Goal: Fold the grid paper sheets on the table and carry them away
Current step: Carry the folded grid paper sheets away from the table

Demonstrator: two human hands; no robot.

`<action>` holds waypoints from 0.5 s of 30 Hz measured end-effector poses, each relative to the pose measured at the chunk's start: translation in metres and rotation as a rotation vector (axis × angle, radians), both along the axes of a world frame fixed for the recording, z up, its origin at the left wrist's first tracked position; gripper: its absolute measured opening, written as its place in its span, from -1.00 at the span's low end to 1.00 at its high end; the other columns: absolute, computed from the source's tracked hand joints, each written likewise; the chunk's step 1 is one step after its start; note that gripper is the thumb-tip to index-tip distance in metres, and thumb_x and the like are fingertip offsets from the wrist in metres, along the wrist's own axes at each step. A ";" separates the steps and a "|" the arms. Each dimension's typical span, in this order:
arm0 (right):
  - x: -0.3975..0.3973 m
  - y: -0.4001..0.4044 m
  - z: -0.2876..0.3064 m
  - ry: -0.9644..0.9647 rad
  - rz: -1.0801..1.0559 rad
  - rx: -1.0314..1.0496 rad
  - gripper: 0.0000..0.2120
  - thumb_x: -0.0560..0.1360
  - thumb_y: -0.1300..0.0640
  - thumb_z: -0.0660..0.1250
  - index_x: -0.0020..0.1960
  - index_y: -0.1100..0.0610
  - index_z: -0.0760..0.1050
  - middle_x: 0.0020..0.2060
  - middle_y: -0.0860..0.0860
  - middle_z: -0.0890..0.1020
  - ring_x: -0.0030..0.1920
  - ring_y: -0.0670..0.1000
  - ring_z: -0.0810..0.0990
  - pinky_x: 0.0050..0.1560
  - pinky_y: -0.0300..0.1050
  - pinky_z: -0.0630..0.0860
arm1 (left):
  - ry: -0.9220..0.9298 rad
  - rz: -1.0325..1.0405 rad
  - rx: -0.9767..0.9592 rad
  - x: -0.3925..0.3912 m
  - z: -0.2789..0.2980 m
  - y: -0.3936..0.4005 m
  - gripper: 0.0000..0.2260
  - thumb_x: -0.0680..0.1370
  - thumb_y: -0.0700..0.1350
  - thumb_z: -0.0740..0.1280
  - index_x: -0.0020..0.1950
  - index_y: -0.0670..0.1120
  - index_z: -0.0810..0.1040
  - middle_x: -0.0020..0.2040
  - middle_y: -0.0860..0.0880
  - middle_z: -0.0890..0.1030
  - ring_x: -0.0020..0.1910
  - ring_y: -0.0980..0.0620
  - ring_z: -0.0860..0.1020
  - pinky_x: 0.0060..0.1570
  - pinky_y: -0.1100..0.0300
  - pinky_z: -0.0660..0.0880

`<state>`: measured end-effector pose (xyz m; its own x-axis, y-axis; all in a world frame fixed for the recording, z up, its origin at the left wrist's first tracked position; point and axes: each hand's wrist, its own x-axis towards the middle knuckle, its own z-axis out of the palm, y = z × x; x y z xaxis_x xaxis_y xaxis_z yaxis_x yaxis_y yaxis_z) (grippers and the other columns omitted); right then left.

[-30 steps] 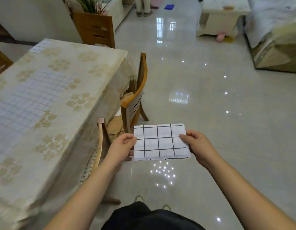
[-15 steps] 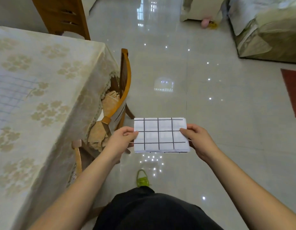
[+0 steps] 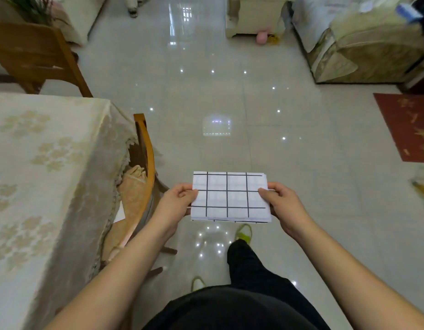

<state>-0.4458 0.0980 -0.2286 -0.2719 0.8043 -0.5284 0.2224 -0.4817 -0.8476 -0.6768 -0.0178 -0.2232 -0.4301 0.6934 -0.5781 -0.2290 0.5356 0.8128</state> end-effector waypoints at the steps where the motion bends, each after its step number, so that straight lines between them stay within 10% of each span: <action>1: -0.001 0.015 -0.003 0.007 0.004 0.008 -0.91 0.53 0.21 0.34 0.03 0.16 0.57 -0.12 0.10 0.70 -0.11 0.08 0.67 -0.06 -0.01 0.60 | -0.003 0.009 -0.009 -0.001 -0.001 0.016 -0.81 0.59 -0.22 0.31 0.17 -0.27 0.53 -0.01 -0.21 0.65 -0.18 -0.02 0.62 -0.38 0.32 0.53; 10: -0.017 0.162 -0.004 0.023 0.097 0.069 -0.92 0.52 0.24 0.36 0.00 0.14 0.59 -0.16 0.22 0.66 -0.19 0.04 0.62 -0.10 -0.02 0.53 | 0.003 0.053 -0.067 -0.009 0.004 0.150 -0.82 0.58 -0.21 0.30 0.15 -0.24 0.54 0.04 -0.25 0.66 -0.20 -0.03 0.63 -0.13 0.09 0.57; 15: -0.037 0.226 -0.002 0.044 0.138 0.045 -0.93 0.52 0.26 0.36 -0.01 0.17 0.58 -0.33 0.01 0.64 -0.29 -0.04 0.60 -0.17 -0.09 0.51 | 0.007 0.096 -0.056 -0.020 0.014 0.197 -0.82 0.58 -0.22 0.31 0.14 -0.27 0.53 -0.06 -0.20 0.65 -0.22 -0.01 0.61 -0.34 0.25 0.53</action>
